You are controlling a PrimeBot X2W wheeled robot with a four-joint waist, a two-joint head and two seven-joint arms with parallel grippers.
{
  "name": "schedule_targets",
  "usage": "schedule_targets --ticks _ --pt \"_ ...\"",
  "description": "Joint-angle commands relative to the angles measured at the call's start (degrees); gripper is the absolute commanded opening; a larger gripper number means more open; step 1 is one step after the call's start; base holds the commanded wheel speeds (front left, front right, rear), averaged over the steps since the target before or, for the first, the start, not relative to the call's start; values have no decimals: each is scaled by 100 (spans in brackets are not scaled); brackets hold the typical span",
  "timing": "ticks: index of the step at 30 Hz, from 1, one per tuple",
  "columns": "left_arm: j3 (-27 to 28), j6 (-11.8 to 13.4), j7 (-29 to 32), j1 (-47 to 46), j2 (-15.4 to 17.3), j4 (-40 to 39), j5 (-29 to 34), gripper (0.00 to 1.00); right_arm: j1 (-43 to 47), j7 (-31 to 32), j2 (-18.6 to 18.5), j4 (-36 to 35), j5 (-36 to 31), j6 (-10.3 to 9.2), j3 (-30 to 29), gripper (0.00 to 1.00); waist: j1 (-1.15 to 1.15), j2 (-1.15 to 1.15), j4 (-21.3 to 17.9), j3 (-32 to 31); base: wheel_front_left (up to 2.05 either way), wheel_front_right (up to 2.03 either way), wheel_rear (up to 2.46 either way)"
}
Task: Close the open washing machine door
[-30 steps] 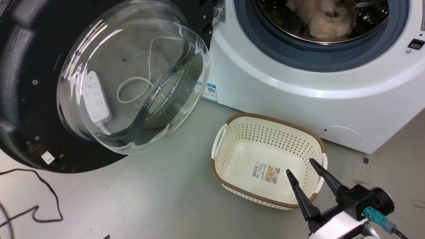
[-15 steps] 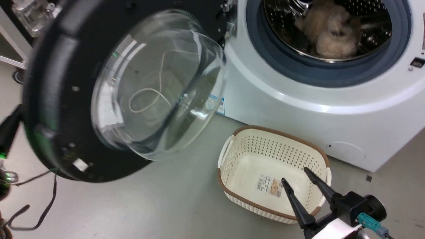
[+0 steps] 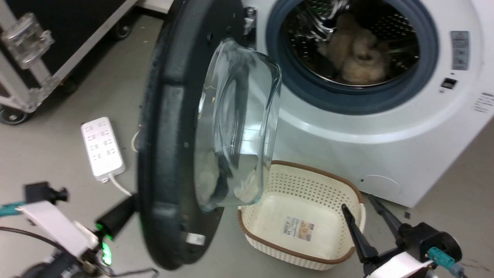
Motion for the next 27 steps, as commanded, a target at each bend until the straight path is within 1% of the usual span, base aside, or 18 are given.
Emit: schedule_targets --ticks 1,7,12,13,14,15,16,17,18,19,20,27 --pt "-179 31 -8 177 -79 -128 -50 0 39 -40 29 -1 -49 5 -77 100 1 0 -173 -15 0 0 0" --pt "-999 -8 -270 605 -169 -281 -426 0 -35 20 52 -54 -164 5 -510 100 1 0 -723 118 0 0 0" --pt "-1795 -142 -859 702 -174 -150 -751 0 -153 88 77 -108 -241 5 -681 100 1 0 -1383 306 0 0 0" --pt "-1795 -142 -859 702 -174 -150 -751 0 -153 88 77 -108 -241 5 -681 100 1 0 -1383 306 0 0 0" --pt "-2053 -225 -1153 632 -175 -32 -859 0 -189 100 96 -126 -246 5 -731 100 1 0 -1672 404 0 0 0" --pt "-2053 -225 -1153 632 -175 -32 -859 0 -189 100 96 -126 -246 5 -731 100 1 0 -1672 404 0 0 0" --pt "-2289 -311 -1475 500 -175 136 -963 0 -218 107 114 -136 -250 5 -750 100 1 0 -1973 508 0 0 0" --pt "-2409 -358 -1622 414 -175 228 -999 0 -234 107 120 -135 -248 5 -753 100 1 0 -2122 566 0 0 0" --pt "-2409 -358 -1622 414 -175 228 -999 0 -234 107 120 -135 -248 5 -753 100 1 0 -2122 566 0 0 0" --pt "-2622 -442 -1921 198 -175 445 -1036 0 -272 98 128 -124 -228 5 -767 100 1 0 -2401 681 0 0 0" --pt "-2622 -442 -1921 198 -175 445 -1036 0 -272 98 128 -124 -228 5 -767 100 1 0 -2401 681 0 0 0" --pt "-3100 -635 -3196 -889 -176 1393 -1314 0 -420 33 227 -6 -151 5 -740 100 1 0 -3393 1080 0 0 0"
